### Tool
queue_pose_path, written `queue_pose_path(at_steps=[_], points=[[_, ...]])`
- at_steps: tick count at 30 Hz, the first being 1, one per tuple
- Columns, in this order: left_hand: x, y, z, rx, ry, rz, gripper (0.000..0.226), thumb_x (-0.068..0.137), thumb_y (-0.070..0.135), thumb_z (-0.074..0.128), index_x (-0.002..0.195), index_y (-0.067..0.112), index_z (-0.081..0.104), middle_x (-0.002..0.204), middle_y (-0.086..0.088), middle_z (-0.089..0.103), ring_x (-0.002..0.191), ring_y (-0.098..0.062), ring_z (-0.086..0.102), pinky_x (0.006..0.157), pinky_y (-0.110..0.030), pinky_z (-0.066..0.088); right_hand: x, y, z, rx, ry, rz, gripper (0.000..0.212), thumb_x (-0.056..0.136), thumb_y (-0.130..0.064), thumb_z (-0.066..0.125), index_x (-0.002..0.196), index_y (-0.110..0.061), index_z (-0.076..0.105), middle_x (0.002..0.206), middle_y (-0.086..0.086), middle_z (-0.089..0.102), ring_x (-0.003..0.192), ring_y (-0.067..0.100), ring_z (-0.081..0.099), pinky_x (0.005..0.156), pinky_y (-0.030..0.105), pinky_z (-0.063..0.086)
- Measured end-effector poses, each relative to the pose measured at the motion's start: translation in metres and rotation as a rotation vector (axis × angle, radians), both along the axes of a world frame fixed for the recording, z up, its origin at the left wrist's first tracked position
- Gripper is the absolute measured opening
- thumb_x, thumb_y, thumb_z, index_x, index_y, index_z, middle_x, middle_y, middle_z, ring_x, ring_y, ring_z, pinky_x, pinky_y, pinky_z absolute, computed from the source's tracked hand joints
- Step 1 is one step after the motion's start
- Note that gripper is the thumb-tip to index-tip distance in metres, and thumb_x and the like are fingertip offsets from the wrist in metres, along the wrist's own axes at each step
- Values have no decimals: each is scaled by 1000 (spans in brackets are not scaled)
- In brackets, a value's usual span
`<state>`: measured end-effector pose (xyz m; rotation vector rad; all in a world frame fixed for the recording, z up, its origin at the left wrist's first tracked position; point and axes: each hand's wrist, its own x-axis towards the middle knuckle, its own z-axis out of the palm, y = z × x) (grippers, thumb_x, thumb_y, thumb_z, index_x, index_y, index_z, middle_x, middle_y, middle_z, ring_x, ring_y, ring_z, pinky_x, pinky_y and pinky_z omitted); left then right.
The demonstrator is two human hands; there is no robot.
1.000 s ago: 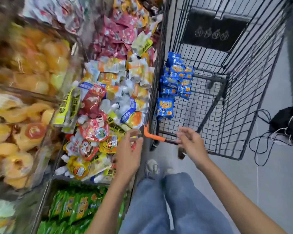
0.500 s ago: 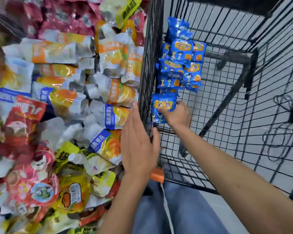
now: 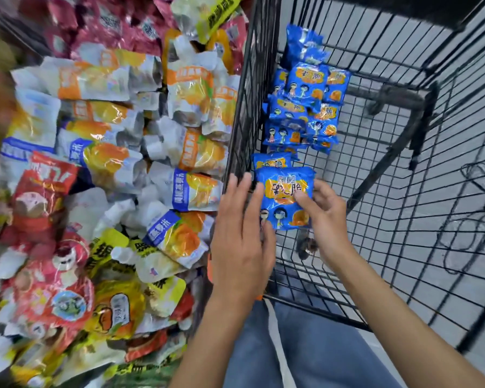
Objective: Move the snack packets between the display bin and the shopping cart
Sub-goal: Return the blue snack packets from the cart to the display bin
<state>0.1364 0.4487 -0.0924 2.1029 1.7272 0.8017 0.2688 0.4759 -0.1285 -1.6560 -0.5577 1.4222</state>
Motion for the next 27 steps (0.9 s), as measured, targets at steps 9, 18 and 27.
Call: queue_pose_path(at_steps=[9,18,27], points=[[25,5,-4,-839,-558,519,70,83,37,68,142,17,35,134,4,54,123,-13,51,105,-38,41,21,-17,25,-132,277,183,17,91,-5,50,98,-9,65,88,8,71,67,15,68,52,24,53],[12,8,-31,-956,-793,541,8,90,20,61,92,24,55,92,8,68,83,-7,67,80,-31,53,7,48,-69,-238,-322,233,38,86,-36,64,107,-5,60,85,-1,63,77,14,61,75,36,50],[6,11,-40,-1057,-673,484,15,92,12,59,92,23,49,100,-2,65,93,-18,64,87,-39,51,-3,67,-116,-330,-475,331,47,65,-41,82,88,-16,49,87,-2,54,80,18,57,67,33,47]])
